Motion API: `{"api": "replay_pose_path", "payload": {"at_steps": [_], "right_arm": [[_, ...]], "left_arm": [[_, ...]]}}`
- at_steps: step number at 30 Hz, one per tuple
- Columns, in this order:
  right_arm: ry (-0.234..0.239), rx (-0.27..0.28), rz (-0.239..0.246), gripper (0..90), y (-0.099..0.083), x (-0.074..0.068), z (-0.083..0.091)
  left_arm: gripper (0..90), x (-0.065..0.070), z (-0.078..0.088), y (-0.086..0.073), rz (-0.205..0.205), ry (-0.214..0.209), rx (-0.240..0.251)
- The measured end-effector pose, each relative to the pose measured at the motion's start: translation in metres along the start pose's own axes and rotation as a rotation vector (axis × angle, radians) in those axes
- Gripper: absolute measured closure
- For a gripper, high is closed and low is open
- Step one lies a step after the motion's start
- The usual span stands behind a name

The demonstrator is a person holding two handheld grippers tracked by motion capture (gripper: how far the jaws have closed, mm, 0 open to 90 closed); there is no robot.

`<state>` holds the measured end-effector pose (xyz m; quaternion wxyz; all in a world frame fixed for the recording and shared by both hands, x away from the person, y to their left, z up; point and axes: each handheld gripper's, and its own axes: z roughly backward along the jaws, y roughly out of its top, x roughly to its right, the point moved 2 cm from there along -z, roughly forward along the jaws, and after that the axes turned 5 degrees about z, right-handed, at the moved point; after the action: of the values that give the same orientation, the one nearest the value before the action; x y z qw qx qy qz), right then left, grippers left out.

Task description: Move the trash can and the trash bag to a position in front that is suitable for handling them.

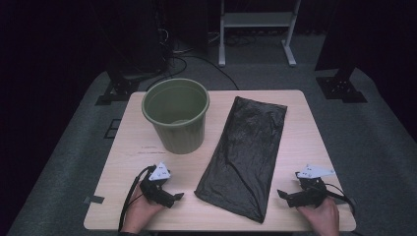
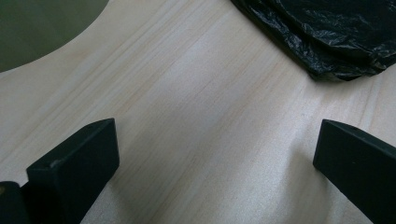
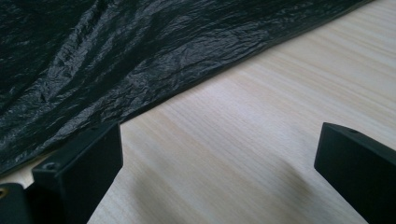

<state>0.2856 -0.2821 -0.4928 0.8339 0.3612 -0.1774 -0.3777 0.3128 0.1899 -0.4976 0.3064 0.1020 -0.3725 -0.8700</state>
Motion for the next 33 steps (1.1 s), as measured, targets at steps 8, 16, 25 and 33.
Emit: {"api": "replay_pose_path", "payload": {"at_steps": [8,16,25,33], "right_arm": [[-0.002,0.009,0.031,4.1,0.014,-0.004,0.006],[0.03,0.015,0.072,10.7,0.032,-0.014,0.0],[0.044,-0.024,0.139,13.6,0.052,-0.031,-0.024],[0.058,-0.059,0.145,18.6,0.055,-0.032,-0.047]], "left_arm": [[0.0,0.0,0.0,0.0,0.001,0.001,-0.001],[0.0,0.0,0.0,0.0,0.002,0.001,-0.001],[0.0,-0.001,0.0,0.0,0.002,0.001,-0.001],[0.0,-0.001,0.0,0.0,0.002,0.001,-0.001]]}}
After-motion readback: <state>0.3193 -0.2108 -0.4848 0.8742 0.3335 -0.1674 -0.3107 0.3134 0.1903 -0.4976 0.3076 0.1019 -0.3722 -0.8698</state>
